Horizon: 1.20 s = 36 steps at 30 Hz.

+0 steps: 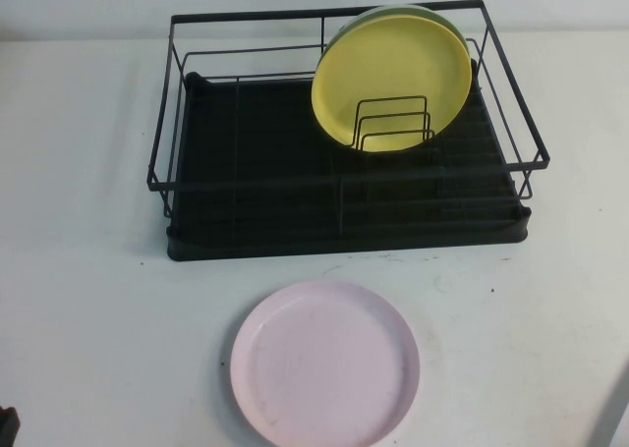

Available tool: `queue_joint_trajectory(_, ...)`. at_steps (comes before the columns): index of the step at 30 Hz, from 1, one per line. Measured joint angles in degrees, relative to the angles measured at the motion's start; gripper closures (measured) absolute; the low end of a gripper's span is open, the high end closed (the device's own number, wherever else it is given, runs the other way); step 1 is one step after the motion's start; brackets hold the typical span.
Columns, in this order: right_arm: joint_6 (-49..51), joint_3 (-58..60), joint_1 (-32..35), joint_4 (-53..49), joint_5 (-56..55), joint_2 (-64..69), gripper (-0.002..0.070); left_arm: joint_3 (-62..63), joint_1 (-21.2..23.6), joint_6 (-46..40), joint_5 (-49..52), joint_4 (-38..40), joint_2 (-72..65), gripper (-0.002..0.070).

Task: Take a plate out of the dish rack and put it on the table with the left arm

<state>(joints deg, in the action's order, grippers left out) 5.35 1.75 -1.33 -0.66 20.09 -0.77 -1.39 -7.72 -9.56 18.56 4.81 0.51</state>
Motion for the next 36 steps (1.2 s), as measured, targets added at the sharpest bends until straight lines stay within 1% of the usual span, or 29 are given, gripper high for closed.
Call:
queue_joint_trajectory(3,0.0,0.0,0.0,0.0,0.0,0.0,0.0697,0.0,0.0,0.0,1.07,-0.12,0.0,0.0678)
queue_joint_trajectory(11,0.0,0.0,0.0,0.0,0.0,0.0,0.0697,0.0,0.0,0.0,1.19,-3.51,0.0,0.0678)
queue_joint_trajectory(36,0.0,0.0,0.0,0.0,0.0,0.0,0.0697,0.0,0.0,0.0,1.19,-3.44,0.0,0.0678)
